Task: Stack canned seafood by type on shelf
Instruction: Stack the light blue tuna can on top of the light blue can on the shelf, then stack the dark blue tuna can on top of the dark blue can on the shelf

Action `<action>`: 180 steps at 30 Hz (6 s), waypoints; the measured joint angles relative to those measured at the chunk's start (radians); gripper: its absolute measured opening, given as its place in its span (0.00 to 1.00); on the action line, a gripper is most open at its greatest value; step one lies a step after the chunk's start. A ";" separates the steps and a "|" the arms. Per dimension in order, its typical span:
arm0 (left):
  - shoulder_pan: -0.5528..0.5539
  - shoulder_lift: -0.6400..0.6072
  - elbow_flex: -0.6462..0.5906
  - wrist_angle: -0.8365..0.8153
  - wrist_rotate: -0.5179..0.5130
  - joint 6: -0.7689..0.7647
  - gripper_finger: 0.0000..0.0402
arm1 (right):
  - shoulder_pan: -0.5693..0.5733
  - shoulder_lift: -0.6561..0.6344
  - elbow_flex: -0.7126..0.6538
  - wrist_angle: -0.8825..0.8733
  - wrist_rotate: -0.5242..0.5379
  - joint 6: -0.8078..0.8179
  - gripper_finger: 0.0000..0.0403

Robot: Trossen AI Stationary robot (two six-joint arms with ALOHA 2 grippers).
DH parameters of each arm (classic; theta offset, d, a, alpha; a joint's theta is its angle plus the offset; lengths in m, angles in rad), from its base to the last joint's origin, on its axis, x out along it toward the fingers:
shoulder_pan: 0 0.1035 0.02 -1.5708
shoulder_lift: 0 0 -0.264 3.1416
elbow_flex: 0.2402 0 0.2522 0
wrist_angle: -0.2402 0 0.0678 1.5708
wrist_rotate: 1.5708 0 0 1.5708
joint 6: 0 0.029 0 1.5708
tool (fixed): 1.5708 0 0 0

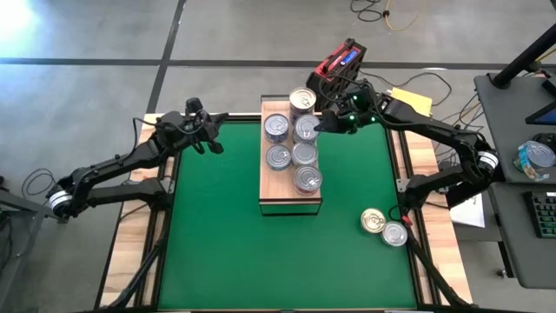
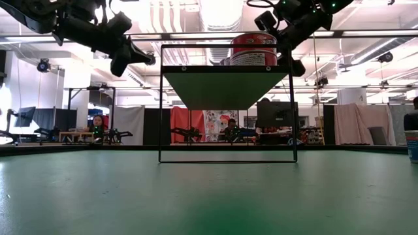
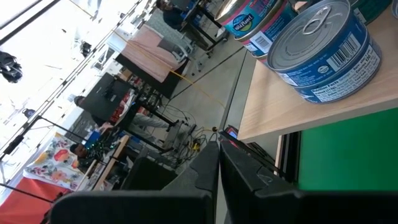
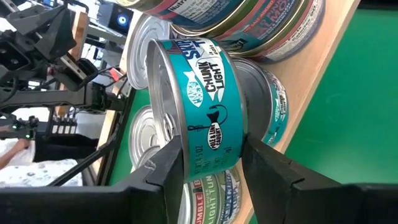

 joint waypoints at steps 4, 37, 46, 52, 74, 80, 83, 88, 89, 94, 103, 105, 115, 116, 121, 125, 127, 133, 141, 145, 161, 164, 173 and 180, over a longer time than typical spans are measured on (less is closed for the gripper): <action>0.000 0.000 0.000 0.001 0.000 0.000 0.00 | 0.000 0.000 0.000 0.000 0.013 -0.033 0.33; 0.000 0.000 0.000 0.001 0.000 0.000 0.00 | 0.004 0.024 0.002 -0.014 -0.014 -0.054 0.64; 0.000 0.000 0.000 0.003 0.000 -0.019 0.00 | 0.007 -0.086 0.002 -0.043 0.031 -0.162 0.63; -0.002 0.000 0.000 -0.011 0.000 -0.123 0.00 | 0.077 -0.199 -0.002 -0.110 0.212 -0.374 0.58; -0.483 0.002 0.049 -0.144 -0.263 -0.407 0.00 | 0.712 -0.342 -0.170 -0.031 0.944 -0.473 0.44; -0.650 0.006 0.049 -0.150 -0.288 -0.455 0.00 | 0.907 -0.307 -0.192 -0.038 1.085 -0.422 0.40; -0.715 0.006 0.049 -0.150 -0.324 -0.478 0.00 | 0.976 -0.298 -0.198 -0.052 1.101 -0.386 0.38; -0.803 0.007 0.049 -0.142 -0.337 -0.539 0.00 | 1.060 -0.287 -0.202 -0.199 1.005 -0.223 0.34; -0.819 0.009 0.049 -0.140 -0.337 -0.555 0.00 | 1.070 -0.284 -0.202 -0.242 0.965 -0.182 0.33; -0.894 0.035 0.049 -0.097 -0.342 -0.598 0.00 | 1.104 -0.274 -0.210 -0.425 0.764 0.063 0.29; -0.952 0.119 0.049 0.041 -0.403 -0.621 0.00 | 1.148 -0.267 -0.265 -0.578 0.544 0.410 0.22; -0.952 0.133 0.049 0.052 -0.404 -0.629 0.00 | 1.172 -0.267 -0.286 -0.575 0.529 0.445 0.20; -0.953 0.176 0.120 0.036 -0.405 -0.673 0.00 | 1.297 -0.209 -0.384 -0.570 0.517 0.573 0.08; -0.953 0.179 0.132 0.027 -0.406 -0.673 0.00 | 1.304 -0.194 -0.384 -0.568 0.516 0.572 0.07; -0.953 0.196 0.171 -0.014 -0.406 -0.683 0.00 | 1.319 -0.116 -0.381 -0.569 0.518 0.567 0.03; -0.955 0.210 0.182 -0.014 -0.406 -0.693 0.00 | 1.320 -0.063 -0.381 -0.563 0.517 0.549 0.02; -0.955 0.217 0.182 -0.015 -0.406 -0.701 0.00 | 1.320 -0.049 -0.381 -0.543 0.517 0.537 0.02; -0.959 0.231 0.180 -0.014 -0.427 -0.723 0.00 | 1.321 -0.039 -0.381 -0.440 0.527 0.507 0.02; -0.963 0.239 0.180 -0.016 -0.430 -0.721 0.00 | 1.323 -0.041 -0.381 -0.442 0.610 0.494 0.02; -0.963 0.238 0.180 -0.020 -0.431 -0.719 0.00 | 1.323 -0.029 -0.384 -0.480 0.646 0.494 0.02; -0.964 0.240 0.179 -0.022 -0.431 -0.715 0.00 | 1.322 0.069 -0.368 -0.277 0.657 0.386 0.02; -0.964 0.240 0.179 -0.022 -0.431 -0.715 0.00 | 1.322 0.068 -0.359 -0.189 0.671 0.350 0.02; -0.971 0.240 0.179 -0.022 -0.431 -0.715 0.00 | 1.329 0.046 -0.209 -0.396 0.778 0.345 0.02; -1.013 0.240 0.179 -0.026 -0.431 -0.718 0.00 | 1.331 0.032 -0.166 -0.732 0.770 0.524 0.02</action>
